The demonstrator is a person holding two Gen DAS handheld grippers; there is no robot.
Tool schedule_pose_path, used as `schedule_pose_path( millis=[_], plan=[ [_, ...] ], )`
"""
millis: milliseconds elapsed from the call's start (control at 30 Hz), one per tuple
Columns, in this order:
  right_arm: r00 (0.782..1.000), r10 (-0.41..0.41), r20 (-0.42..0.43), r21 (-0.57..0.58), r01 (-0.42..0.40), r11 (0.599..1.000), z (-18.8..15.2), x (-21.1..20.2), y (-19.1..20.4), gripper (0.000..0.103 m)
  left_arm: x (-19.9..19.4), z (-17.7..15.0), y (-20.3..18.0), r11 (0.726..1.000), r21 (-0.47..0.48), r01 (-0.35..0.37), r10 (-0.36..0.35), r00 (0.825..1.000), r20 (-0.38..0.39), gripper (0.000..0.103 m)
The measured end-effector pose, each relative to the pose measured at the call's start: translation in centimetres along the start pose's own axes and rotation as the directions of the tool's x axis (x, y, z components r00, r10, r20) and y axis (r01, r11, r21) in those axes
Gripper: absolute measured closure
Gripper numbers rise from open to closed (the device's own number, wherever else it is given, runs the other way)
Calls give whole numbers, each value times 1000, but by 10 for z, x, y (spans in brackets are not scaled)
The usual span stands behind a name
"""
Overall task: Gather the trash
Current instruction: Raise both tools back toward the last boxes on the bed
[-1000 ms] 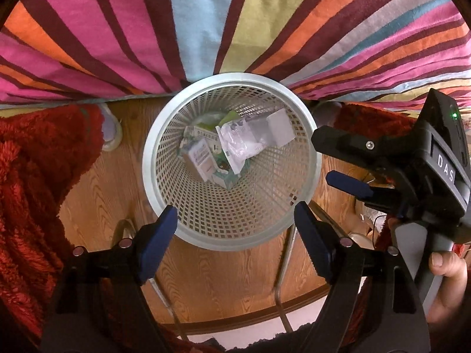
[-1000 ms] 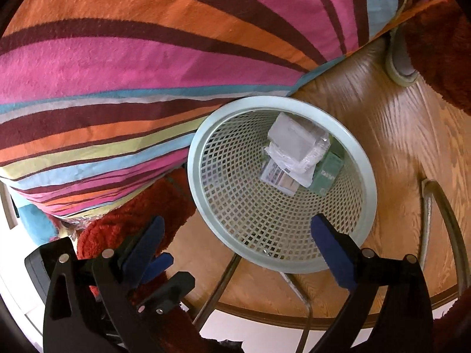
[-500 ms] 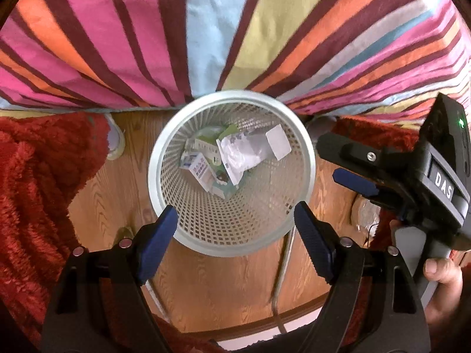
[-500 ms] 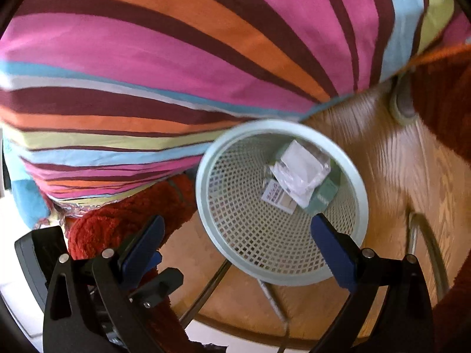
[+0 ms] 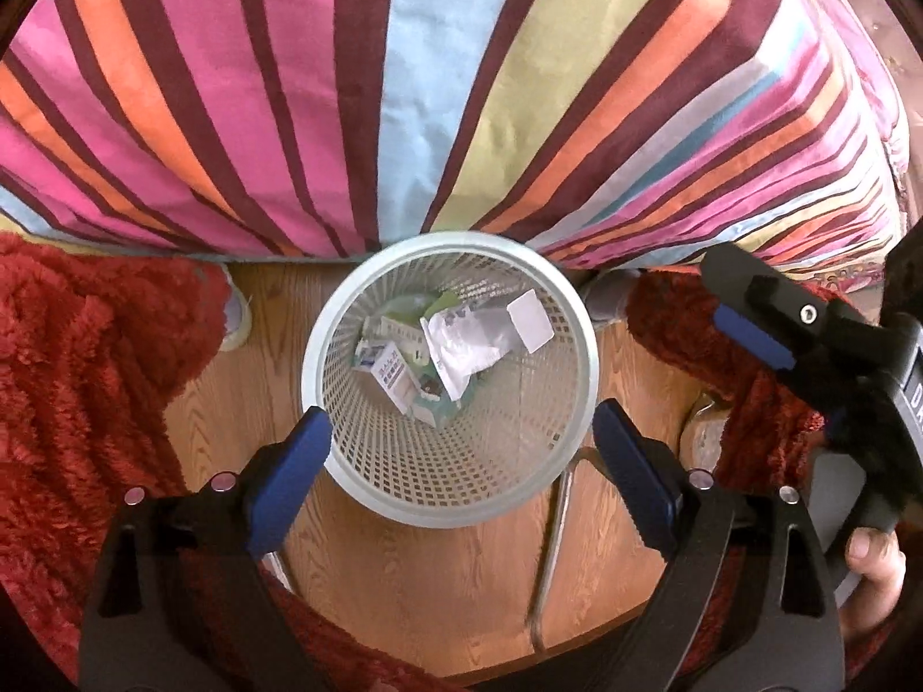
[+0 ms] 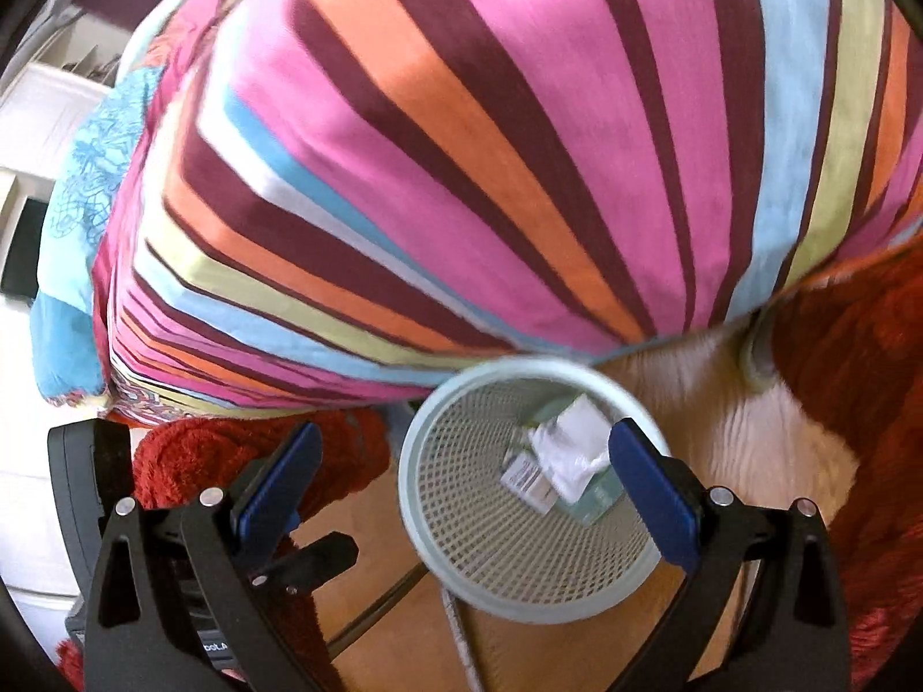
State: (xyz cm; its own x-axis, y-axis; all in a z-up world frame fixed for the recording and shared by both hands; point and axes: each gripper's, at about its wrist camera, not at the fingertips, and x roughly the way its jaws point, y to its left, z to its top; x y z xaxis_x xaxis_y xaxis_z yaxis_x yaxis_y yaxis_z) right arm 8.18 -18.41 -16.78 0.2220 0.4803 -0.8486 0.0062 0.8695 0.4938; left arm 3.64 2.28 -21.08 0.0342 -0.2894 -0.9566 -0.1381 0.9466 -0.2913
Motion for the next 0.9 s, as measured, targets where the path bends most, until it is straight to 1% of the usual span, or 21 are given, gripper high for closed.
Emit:
schedule_pose_path(
  millis=[100, 167, 233, 300, 367, 400, 433, 500, 533, 633, 700, 800, 900],
  plan=[
    [996, -22, 85, -75, 29, 997, 3, -16, 14, 8, -11, 0, -2, 1000, 14, -9, 8, 999, 39, 14],
    [989, -30, 148, -128, 49, 991, 5, -27, 23, 8, -19, 0, -3, 1000, 23, -15, 13, 997, 72, 14],
    [976, -42, 214, -169, 79, 982, 6, -38, 30, 8, -31, 1, -5, 999, 33, -20, 16, 993, 116, 14],
    [957, -54, 286, -197, 114, 974, 8, -50, 35, 8, -44, 4, -8, 999, 53, -12, 4, 987, 160, 13],
    [928, -84, 363, -225, 175, 958, 11, -64, 41, 8, -63, 5, -10, 997, 72, -17, 1, 974, 228, 14],
    [912, -103, 398, -236, 210, 949, 14, -70, 45, 8, -76, 7, -10, 996, 80, -27, 5, 962, 274, 14],
    [896, -120, 428, -243, 242, 939, 17, -77, 48, 8, -85, 7, -10, 996, 83, -34, 7, 953, 301, 13],
    [872, -130, 472, -245, 271, 931, 24, -88, 51, 8, -106, 12, -8, 995, 87, -41, 6, 932, 363, 14],
    [860, -127, 495, -246, 279, 928, 30, -95, 54, 8, -114, 15, -6, 995, 87, -43, 6, 924, 383, 14],
    [841, -145, 521, -249, 312, 917, 51, -101, 61, 8, -137, 31, 1, 996, 73, -55, 17, 896, 444, 14],
    [834, -143, 532, -247, 315, 917, 63, -100, 66, 8, -149, 45, 6, 997, 61, -54, 19, 885, 465, 14],
    [821, -149, 551, -234, 324, 917, 85, -104, 70, 8, -167, 72, 6, 997, 65, -41, 3, 865, 502, 13],
    [805, -169, 568, -226, 350, 909, 109, -104, 75, 8, -180, 100, -1, 995, 97, -37, -22, 834, 551, 13]
  ],
)
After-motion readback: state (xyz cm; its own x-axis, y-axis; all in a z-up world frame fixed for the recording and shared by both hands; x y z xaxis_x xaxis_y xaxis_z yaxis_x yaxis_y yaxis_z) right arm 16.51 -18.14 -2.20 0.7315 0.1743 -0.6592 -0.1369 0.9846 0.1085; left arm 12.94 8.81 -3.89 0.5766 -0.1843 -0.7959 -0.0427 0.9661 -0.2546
